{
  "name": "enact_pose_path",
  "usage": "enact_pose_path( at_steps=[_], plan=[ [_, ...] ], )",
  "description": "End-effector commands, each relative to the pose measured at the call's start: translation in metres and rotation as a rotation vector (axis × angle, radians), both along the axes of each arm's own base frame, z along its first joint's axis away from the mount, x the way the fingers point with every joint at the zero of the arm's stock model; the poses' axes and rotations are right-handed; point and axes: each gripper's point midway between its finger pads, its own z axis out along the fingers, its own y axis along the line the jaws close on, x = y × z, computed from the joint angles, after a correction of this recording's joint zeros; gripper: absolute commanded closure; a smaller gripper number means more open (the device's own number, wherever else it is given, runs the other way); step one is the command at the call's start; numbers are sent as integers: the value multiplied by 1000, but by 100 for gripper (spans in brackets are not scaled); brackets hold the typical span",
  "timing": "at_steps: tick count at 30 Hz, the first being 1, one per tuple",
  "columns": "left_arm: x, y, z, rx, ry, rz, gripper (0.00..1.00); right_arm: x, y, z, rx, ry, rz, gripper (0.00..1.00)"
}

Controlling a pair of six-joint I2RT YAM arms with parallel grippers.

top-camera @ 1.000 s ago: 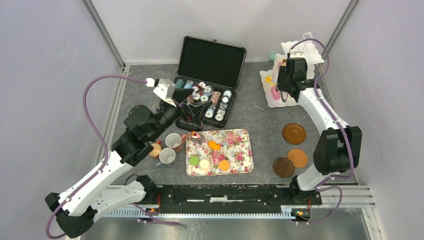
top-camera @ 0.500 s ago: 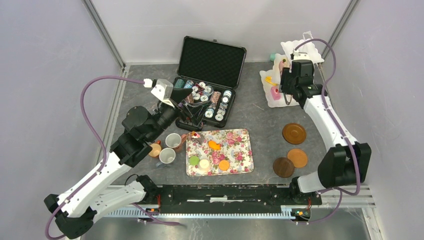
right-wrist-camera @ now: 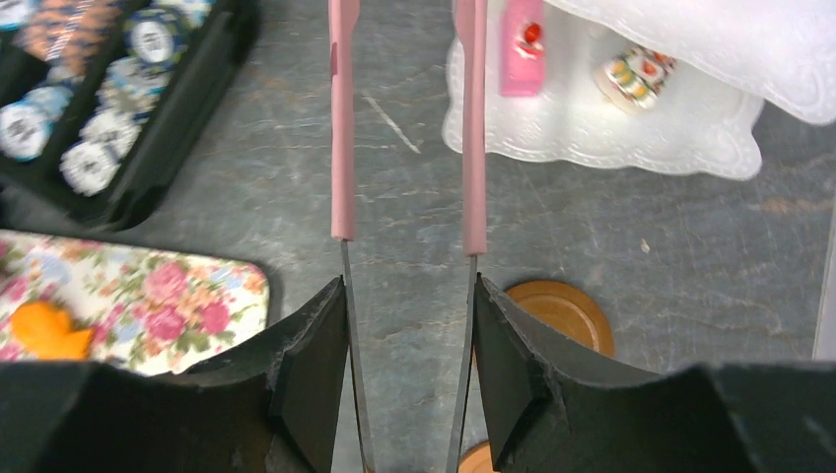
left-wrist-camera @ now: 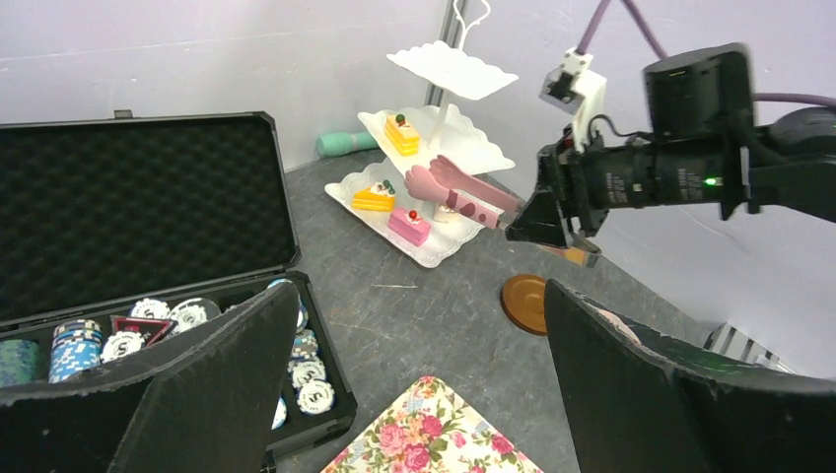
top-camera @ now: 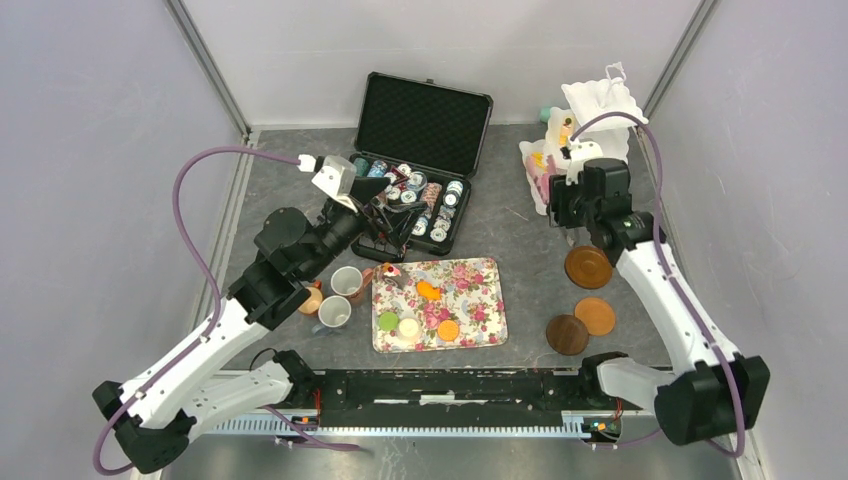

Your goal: Serve the afternoon tea

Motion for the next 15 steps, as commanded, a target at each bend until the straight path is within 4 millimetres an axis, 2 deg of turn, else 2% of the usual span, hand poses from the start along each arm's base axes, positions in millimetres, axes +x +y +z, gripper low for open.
enact_pose_path(
  at_steps=[1, 5, 15],
  plan=[
    [4, 3, 11, 9, -44, 24, 0, -17, 23, 43, 6, -138, 146, 47],
    [5, 4, 11, 13, -43, 33, 0, -39, 53, 53, 28, -170, 305, 47],
    [6, 15, 15, 3, -54, 76, 0, -105, 151, 21, 90, -142, 671, 46]
  ],
)
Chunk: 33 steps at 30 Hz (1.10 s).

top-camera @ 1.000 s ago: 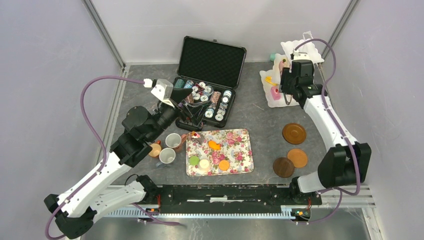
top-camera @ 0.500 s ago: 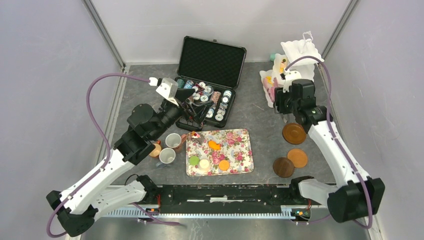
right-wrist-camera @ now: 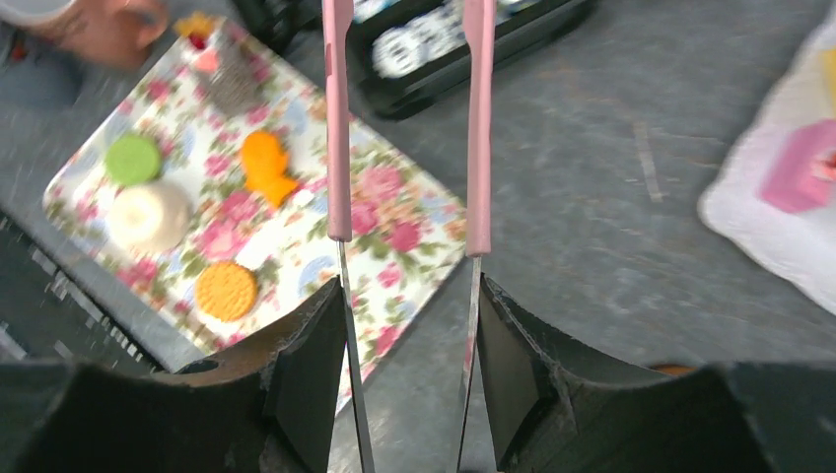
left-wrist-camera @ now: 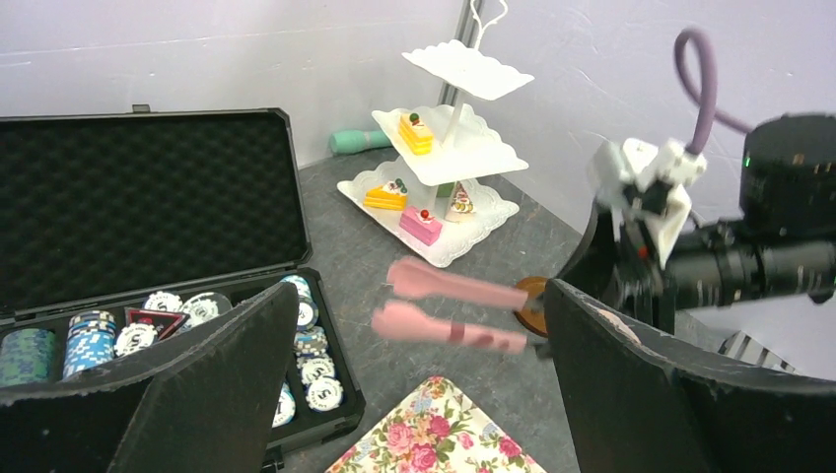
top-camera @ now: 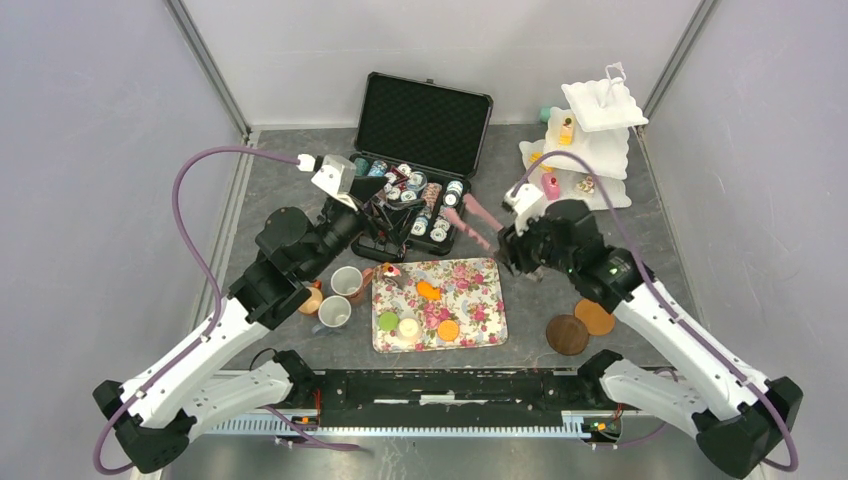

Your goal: Serve the afternoon tea

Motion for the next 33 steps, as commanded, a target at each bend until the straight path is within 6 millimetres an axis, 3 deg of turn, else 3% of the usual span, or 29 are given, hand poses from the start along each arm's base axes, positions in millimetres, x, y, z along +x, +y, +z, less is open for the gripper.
enact_pose_path(
  at_steps=[1, 7, 10, 19, 33],
  plan=[
    [-1, 15, 22, -9, -69, 49, 0, -24, 43, -3, 70, -15, 141, 45],
    [-2, 20, 25, -18, -77, 66, 0, -54, 102, -40, 18, 35, 280, 43],
    [-2, 19, 25, -18, -77, 64, 0, -59, 118, -54, -36, 35, 309, 41],
    [-3, 18, 25, -14, -81, 52, 0, -55, 131, -81, -115, 43, 332, 39],
    [-5, 17, 27, -15, -83, 41, 0, -44, 147, -97, -166, 41, 354, 41]
  ],
)
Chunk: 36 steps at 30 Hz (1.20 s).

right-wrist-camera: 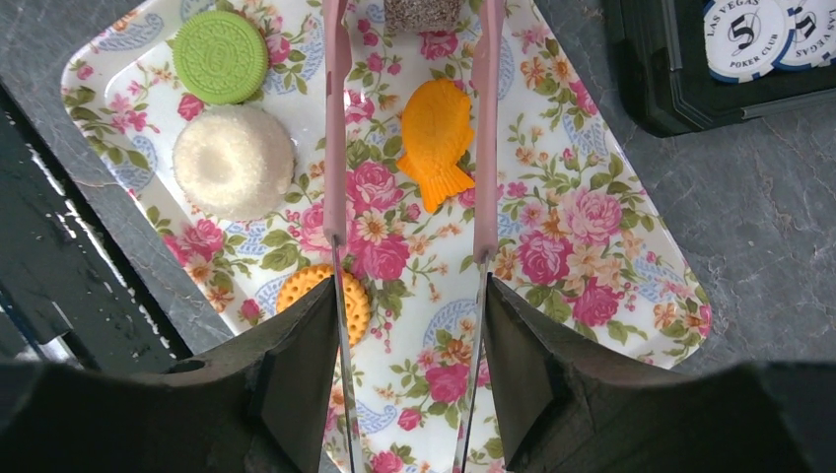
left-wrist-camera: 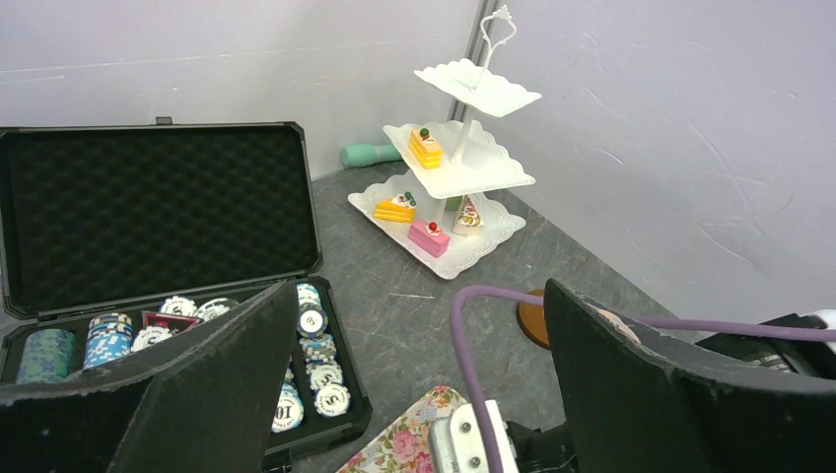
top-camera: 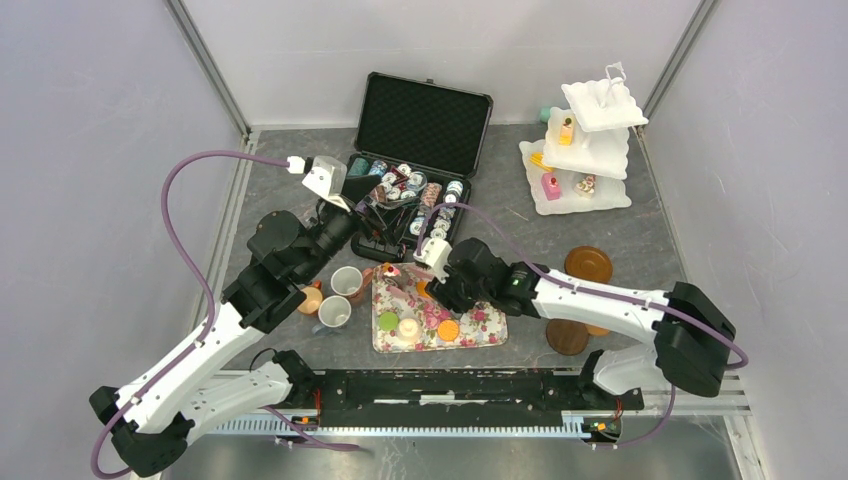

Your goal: Serve the afternoon tea

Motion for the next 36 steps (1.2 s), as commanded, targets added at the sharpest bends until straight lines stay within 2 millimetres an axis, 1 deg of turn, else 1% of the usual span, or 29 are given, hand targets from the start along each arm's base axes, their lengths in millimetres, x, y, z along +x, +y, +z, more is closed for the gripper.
enact_pose_path(
  at_steps=[1, 14, 19, 23, 27, 32, 36],
  plan=[
    [-2, 6, 17, 8, -64, 10, 0, 17, 23, 26, 60, -83, 17, 42],
    [-1, 5, 17, 10, -63, 11, 0, 22, 29, 23, 67, -93, 16, 49],
    [-1, 5, 17, 10, -63, 9, 0, 21, 30, 25, 77, -94, 14, 55],
    [-1, 5, 17, 11, -63, 8, 0, 20, 28, 29, 88, -97, 11, 62],
    [-2, 5, 17, 9, -63, 7, 0, 17, 22, 32, 88, -96, -2, 74],
    [-2, 5, 17, 9, -63, 7, 0, 14, 9, 37, 78, -102, -26, 75],
    [-1, 4, 16, 10, -60, 6, 0, 9, -7, 45, 97, -107, -72, 77]
  ],
)
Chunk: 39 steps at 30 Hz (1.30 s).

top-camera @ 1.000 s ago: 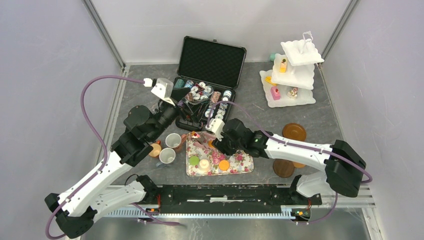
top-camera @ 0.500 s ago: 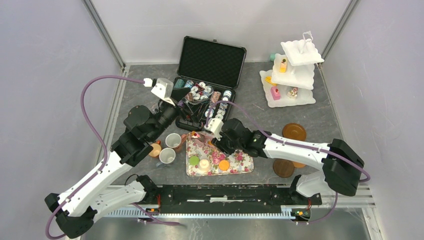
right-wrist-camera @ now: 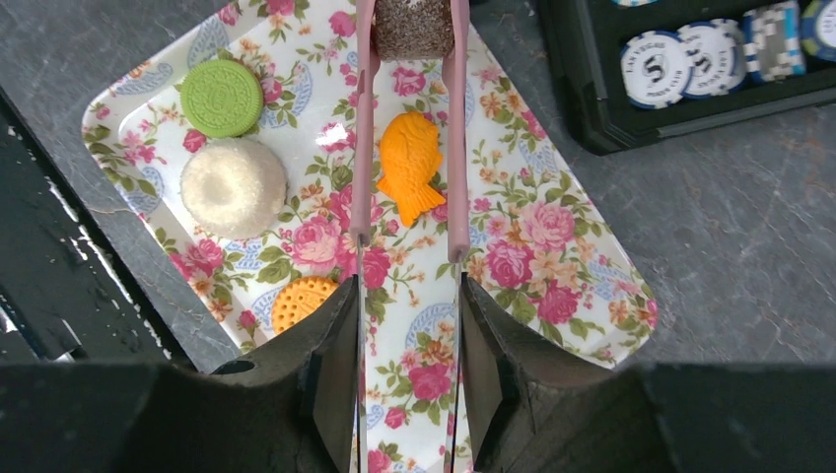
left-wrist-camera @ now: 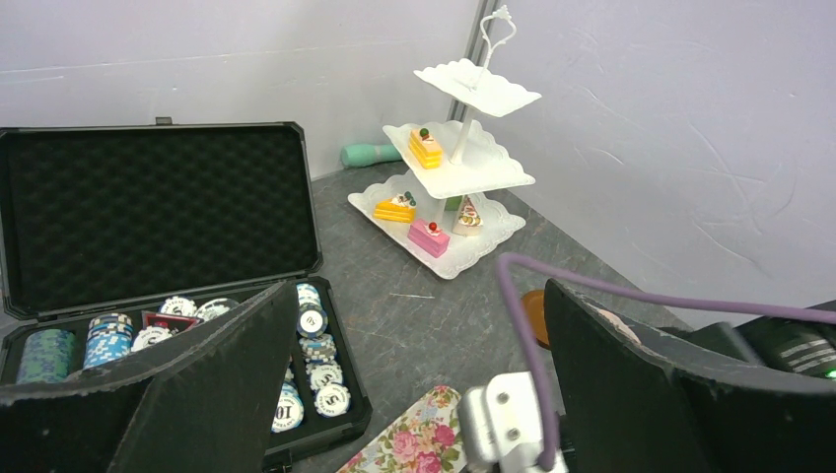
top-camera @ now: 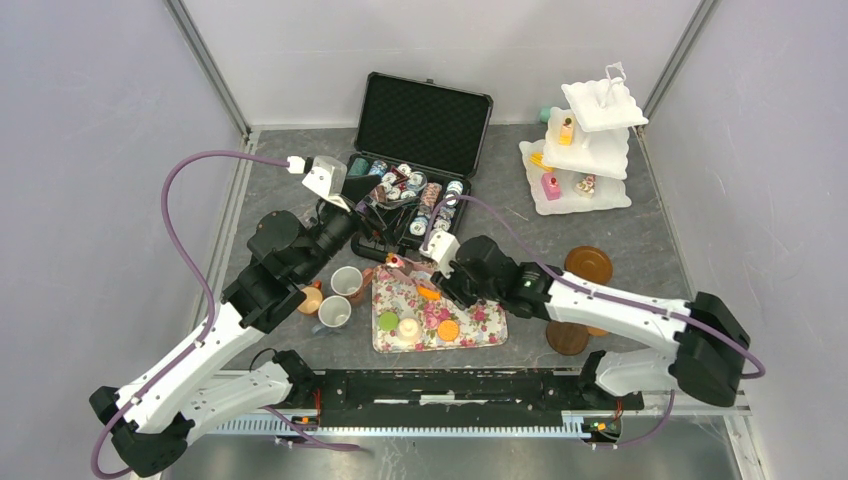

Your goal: Serve the afternoon tea

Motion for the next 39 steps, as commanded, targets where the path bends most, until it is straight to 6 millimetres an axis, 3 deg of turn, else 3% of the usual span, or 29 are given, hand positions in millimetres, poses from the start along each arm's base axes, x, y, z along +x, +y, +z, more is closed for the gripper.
enact_pose_path(
  at_steps=[1, 8, 22, 26, 30, 39],
  plan=[
    [-1, 4, 16, 9, -60, 5, 0, 0, -13, 28, 71, -50, -65, 77],
    [-3, 4, 17, 6, -63, -1, 0, 8, -68, 51, 40, -156, -250, 78],
    [-7, 4, 22, -8, -68, -13, 0, 63, -218, 150, 27, -343, -867, 82],
    [-9, 4, 24, -17, -69, -24, 0, 74, -247, 169, 17, -354, -973, 82],
    [-11, 5, 26, -26, -74, -27, 0, 92, -262, 175, 31, -344, -1016, 83],
    [-14, 8, 30, -41, -82, -29, 0, 125, -304, 153, 127, -226, -1086, 85]
  ],
)
